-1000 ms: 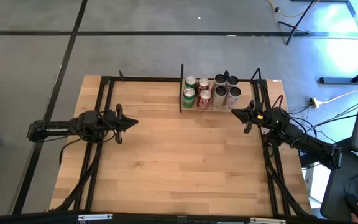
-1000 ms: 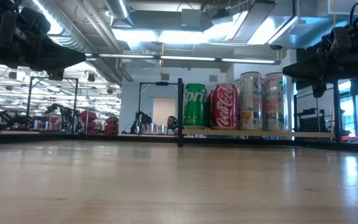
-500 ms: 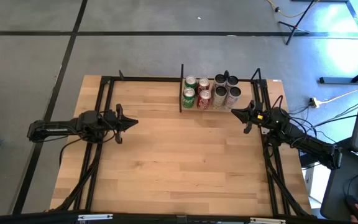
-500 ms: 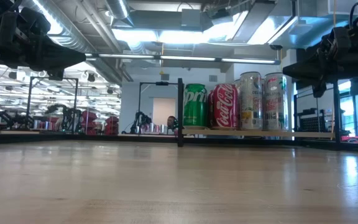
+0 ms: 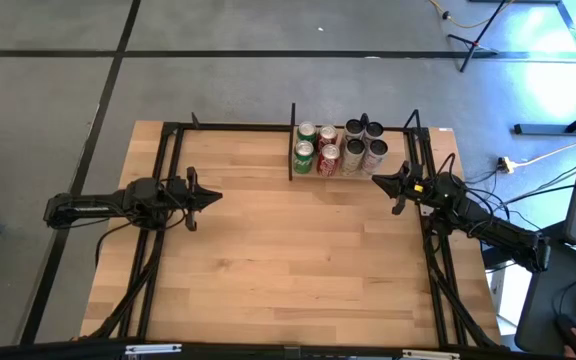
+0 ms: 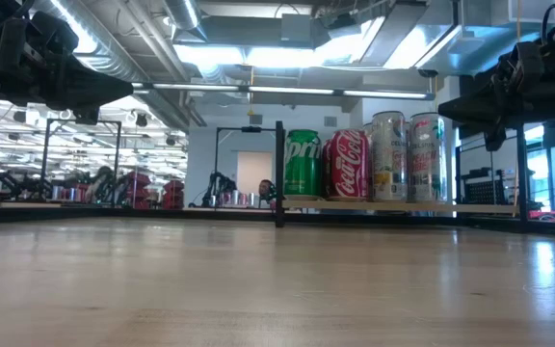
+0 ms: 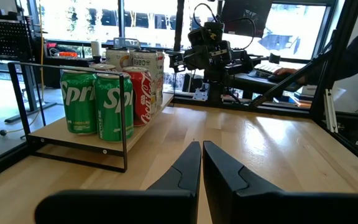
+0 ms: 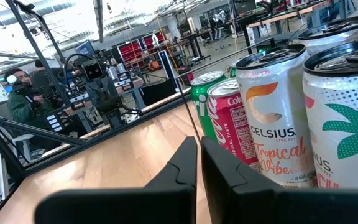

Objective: Place canned beverage on shelf
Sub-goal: Return to Home Position

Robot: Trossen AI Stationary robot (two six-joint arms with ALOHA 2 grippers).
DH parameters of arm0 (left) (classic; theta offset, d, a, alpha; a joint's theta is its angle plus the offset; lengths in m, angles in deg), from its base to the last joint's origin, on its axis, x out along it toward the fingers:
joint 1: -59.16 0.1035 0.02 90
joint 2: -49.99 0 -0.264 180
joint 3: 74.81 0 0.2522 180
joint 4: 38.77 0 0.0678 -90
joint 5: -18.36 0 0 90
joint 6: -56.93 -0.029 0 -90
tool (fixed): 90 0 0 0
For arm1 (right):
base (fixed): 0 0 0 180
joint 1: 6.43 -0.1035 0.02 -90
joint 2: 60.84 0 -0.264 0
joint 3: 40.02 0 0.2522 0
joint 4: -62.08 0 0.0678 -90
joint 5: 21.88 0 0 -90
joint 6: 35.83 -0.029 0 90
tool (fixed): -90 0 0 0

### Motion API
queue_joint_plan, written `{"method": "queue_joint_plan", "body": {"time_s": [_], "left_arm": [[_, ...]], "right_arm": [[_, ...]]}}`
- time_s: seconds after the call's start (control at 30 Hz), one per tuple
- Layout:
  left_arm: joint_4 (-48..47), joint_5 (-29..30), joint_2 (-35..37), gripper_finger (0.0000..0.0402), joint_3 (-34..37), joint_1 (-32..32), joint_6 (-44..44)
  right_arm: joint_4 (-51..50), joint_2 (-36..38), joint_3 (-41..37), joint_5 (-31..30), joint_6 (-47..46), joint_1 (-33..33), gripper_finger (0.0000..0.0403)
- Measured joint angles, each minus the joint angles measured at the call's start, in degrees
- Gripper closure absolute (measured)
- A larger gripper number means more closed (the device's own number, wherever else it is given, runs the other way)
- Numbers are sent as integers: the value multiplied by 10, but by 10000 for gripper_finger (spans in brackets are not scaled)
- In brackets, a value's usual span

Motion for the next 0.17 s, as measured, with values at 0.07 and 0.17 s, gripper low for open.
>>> {"method": "queue_joint_plan", "body": {"time_s": [0.07,0.17], "left_arm": [[0,0,0,392,0,0,0],[0,0,0,392,0,0,0]], "right_arm": [[0,0,0,0,0,0,391],[0,0,0,0,0,0,391]]}}
